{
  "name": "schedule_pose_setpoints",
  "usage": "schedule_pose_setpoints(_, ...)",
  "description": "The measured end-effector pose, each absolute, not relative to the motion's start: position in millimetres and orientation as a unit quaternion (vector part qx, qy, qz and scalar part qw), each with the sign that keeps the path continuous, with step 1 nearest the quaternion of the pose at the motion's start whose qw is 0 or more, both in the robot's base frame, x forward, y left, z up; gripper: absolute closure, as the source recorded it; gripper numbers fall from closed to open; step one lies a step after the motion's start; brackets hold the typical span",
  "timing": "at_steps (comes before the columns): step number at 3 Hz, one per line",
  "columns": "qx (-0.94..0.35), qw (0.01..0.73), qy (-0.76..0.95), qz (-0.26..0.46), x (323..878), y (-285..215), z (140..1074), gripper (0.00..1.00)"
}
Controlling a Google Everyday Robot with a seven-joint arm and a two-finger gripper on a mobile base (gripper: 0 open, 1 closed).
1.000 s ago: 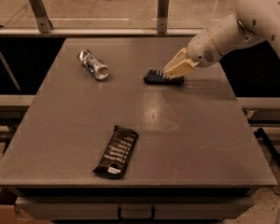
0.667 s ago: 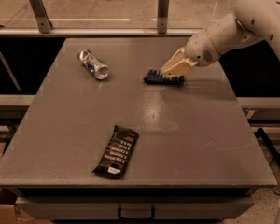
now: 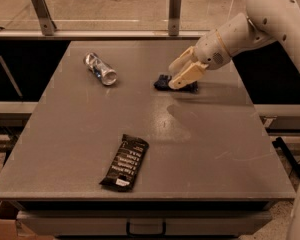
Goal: Pick rxbar blueberry
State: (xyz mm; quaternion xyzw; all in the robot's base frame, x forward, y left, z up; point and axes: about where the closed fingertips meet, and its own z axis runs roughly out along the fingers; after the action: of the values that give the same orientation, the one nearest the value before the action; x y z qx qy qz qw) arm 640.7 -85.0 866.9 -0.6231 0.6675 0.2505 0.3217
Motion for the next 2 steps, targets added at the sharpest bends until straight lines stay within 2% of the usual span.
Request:
schedule_pose_setpoints(1, -0.626, 0.324, 0.664, 0.248, 642.3, -84.4, 864.2, 0.00)
schedule_pose_setpoints(2, -0.627, 0.327, 0.663, 0.247, 645.1, -86.6, 857.7, 0.00)
